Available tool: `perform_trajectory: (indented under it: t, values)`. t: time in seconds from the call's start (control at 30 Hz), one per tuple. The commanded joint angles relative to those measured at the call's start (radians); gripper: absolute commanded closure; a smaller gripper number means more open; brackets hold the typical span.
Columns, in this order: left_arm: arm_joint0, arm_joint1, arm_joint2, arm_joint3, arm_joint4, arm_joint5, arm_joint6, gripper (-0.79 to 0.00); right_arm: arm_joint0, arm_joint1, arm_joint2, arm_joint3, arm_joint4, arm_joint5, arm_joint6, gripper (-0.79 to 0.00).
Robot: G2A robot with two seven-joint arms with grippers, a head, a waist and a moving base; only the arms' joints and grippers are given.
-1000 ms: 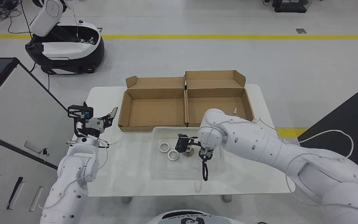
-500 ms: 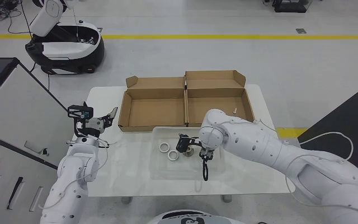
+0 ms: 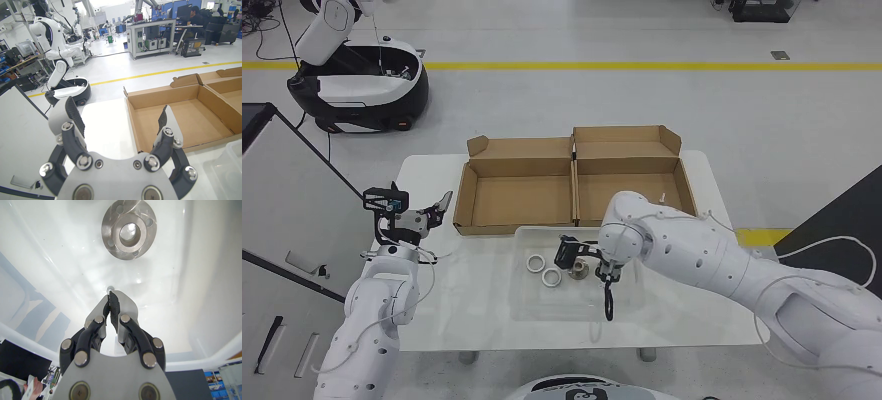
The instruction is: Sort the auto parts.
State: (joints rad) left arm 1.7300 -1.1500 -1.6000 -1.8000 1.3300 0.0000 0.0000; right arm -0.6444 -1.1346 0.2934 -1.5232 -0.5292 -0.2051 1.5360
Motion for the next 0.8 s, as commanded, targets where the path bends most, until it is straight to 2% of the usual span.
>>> perform_trajectory:
  t: [0.0,0.3,0.37,0.4,0.57,0.77]
  values:
    - [0.0,0.0,0.0,0.0,0.0,0.0,0.0,-0.785,0.002,0.004,0.004,-0.006,0.002,-0.002,0.0,0.0]
    - [0.0,0.0,0.0,0.0,0.0,0.0,0.0,-0.785,-0.004,0.015,0.014,-0.017,0.013,0.001,0.0,0.0]
    - [0.0,0.0,0.0,0.0,0.0,0.0,0.0,-0.785,-0.006,0.016,0.014,-0.019,0.015,0.0,0.0,-0.203]
    - [0.0,0.0,0.0,0.0,0.0,0.0,0.0,-0.785,-0.007,0.016,0.013,-0.02,0.015,-0.001,0.0,-0.231]
    - [0.0,0.0,0.0,0.0,0.0,0.0,0.0,-0.785,-0.006,0.015,0.0,-0.014,0.012,-0.003,0.0,-0.274]
    - [0.0,0.0,0.0,0.0,0.0,0.0,0.0,-0.785,-0.005,0.009,-0.014,-0.001,0.006,-0.002,0.0,-0.265]
